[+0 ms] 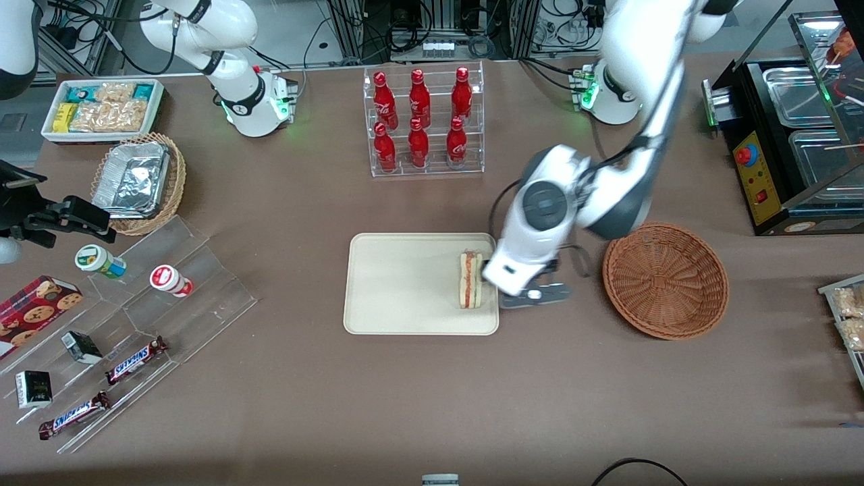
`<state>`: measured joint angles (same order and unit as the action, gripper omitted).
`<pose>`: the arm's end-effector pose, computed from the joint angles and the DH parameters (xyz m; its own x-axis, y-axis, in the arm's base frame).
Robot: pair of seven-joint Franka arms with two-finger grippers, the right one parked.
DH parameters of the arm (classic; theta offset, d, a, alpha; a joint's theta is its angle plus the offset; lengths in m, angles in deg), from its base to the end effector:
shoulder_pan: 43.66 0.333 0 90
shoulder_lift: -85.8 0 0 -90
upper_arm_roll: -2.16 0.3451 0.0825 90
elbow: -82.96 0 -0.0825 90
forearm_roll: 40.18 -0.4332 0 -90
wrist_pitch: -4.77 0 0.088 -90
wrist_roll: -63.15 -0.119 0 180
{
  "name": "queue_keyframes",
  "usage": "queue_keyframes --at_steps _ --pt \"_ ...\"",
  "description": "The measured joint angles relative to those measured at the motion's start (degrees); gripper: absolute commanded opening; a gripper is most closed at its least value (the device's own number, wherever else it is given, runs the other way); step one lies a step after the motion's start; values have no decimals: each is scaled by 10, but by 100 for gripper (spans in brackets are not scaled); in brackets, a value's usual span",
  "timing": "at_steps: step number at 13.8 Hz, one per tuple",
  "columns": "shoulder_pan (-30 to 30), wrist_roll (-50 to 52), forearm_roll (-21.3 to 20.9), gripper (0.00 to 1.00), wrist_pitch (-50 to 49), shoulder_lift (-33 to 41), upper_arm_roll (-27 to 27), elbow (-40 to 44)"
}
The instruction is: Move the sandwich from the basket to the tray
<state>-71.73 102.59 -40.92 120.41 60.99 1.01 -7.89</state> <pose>0.6418 -0.3559 0.3794 0.9848 0.1737 0.0018 0.1737 -0.9848 -0.0027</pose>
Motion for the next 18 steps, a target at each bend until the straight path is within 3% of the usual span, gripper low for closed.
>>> queue_keyframes --at_steps 2,7,11,18 --pt "34 -18 2 100 -25 37 1 -3" --pt "135 -207 4 100 -82 102 3 -29" --pt "199 -262 4 100 -90 162 3 -48" --pt "226 -339 3 100 -199 212 24 -18"
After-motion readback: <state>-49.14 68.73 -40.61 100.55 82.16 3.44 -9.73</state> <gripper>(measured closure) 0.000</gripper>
